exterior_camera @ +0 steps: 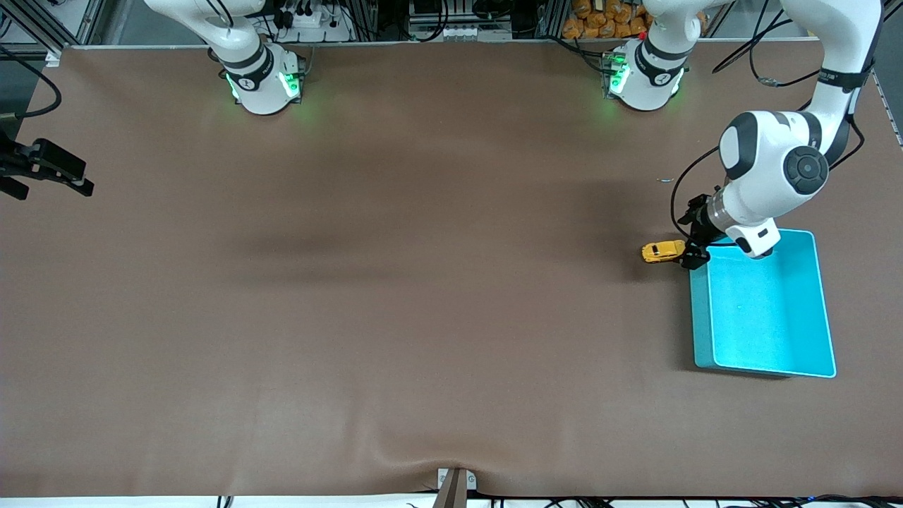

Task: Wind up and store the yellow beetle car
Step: 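Lower the left gripper onto the yellow car beside the box, then close the left gripper on the yellow car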

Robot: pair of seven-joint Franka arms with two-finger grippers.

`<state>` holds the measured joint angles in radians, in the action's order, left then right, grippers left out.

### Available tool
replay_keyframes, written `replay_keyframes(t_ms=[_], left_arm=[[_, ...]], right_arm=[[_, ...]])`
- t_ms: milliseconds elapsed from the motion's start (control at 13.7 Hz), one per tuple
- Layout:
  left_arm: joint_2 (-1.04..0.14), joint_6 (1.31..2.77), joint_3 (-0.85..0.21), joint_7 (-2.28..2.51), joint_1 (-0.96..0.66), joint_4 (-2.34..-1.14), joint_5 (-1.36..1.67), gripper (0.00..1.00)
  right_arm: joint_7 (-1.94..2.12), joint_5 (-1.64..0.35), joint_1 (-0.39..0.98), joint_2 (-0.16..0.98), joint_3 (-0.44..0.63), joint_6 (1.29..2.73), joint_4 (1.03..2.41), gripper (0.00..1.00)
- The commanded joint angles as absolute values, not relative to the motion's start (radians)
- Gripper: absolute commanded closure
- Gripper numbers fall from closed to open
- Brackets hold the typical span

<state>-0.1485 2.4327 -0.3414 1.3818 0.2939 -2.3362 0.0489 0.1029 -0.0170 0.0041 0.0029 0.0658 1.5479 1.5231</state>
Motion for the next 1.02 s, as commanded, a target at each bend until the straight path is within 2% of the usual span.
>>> replay_keyframes(t_ms=[0,512,950], left_arm=[[-0.166,2.489,-0.347,1.446,0.295,-2.364,0.048,0.0],[-0.215,2.663,-0.345,1.48,0.293,-2.454,0.046,0.0],[-0.305,2.77,-0.337,1.48,0.301,-2.453,-0.014,0.0]], right_arm=[[0.083,-0.003,0.017,-0.014,0.067,1.528,1.52,0.0],[0.095,-0.002,0.009,-0.015,0.074,1.514,1.519,0.0],[0.092,0.0,0.009,-0.014,0.074,1.516,1.511,0.0]])
